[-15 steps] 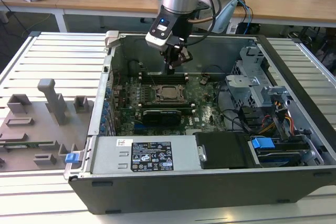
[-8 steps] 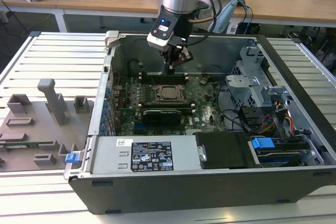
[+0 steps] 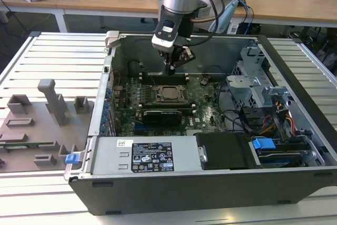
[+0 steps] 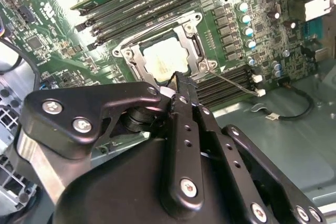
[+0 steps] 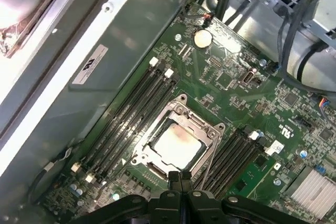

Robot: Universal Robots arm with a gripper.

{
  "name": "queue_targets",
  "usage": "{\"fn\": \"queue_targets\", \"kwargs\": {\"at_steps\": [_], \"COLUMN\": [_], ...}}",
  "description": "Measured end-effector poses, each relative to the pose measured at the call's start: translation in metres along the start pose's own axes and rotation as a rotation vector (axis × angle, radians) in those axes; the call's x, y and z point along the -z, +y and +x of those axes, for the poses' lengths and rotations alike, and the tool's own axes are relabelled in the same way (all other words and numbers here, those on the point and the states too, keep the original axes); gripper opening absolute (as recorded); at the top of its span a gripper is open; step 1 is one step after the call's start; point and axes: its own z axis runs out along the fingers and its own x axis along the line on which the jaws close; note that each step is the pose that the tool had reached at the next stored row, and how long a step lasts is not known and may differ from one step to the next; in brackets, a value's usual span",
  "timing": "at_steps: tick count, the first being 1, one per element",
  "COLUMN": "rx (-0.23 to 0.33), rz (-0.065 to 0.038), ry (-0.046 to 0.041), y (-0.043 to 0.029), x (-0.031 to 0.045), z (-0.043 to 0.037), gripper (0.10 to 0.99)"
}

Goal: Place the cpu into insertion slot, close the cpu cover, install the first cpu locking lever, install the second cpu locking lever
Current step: 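Install the first cpu locking lever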

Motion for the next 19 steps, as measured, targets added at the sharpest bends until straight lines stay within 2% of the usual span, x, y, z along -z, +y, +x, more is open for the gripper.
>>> {"fn": "queue_targets", "kwargs": {"at_steps": [19], "rx": [0.196], "rz": [0.004], "ry": [-0.0061], "y": [0.0000], "x": [0.0000], "z": [0.0000], "gripper": [0.106]}}
